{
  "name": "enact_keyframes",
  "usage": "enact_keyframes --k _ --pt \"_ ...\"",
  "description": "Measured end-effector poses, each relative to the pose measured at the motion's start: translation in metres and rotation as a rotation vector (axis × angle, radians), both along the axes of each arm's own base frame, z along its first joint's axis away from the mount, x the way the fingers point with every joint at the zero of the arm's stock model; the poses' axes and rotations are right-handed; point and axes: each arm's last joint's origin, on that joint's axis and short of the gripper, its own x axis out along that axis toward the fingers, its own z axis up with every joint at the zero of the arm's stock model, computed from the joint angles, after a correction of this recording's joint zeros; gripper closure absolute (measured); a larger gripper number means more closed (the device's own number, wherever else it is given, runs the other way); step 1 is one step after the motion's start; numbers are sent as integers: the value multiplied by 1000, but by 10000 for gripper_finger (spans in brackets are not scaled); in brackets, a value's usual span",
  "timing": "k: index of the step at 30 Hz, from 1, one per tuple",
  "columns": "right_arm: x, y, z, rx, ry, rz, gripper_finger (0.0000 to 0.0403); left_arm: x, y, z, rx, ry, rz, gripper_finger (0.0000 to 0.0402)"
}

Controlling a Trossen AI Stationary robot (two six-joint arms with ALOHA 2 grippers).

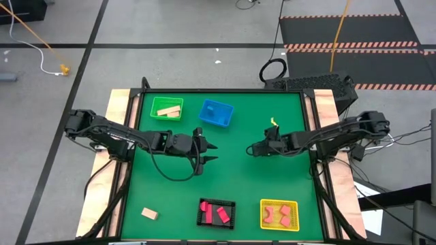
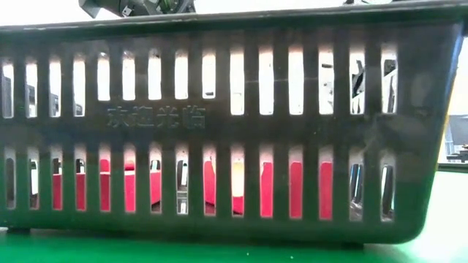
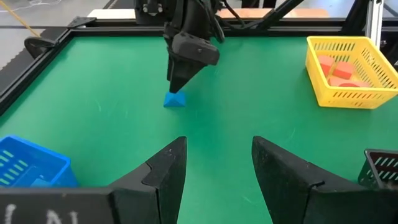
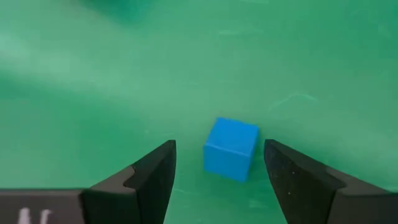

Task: Sort & place blocks by color
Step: Put the blue wooden block into the blue basket

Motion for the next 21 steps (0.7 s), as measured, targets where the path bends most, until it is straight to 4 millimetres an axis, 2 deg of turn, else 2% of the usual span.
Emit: enact_keyframes --k 6,13,18,21 --pt "8 2 -15 34 -3 -87 167 0 0 -1 16 12 -7 218" --pt "15 3 -34 17 48 -112 167 -1 0 -1 74 15 -34 218" --pt "16 3 -36 -64 110 36 169 -1 0 -1 83 18 -38 217" --pt "16 2 -36 -111 152 152 184 -1 0 -1 83 18 -38 217"
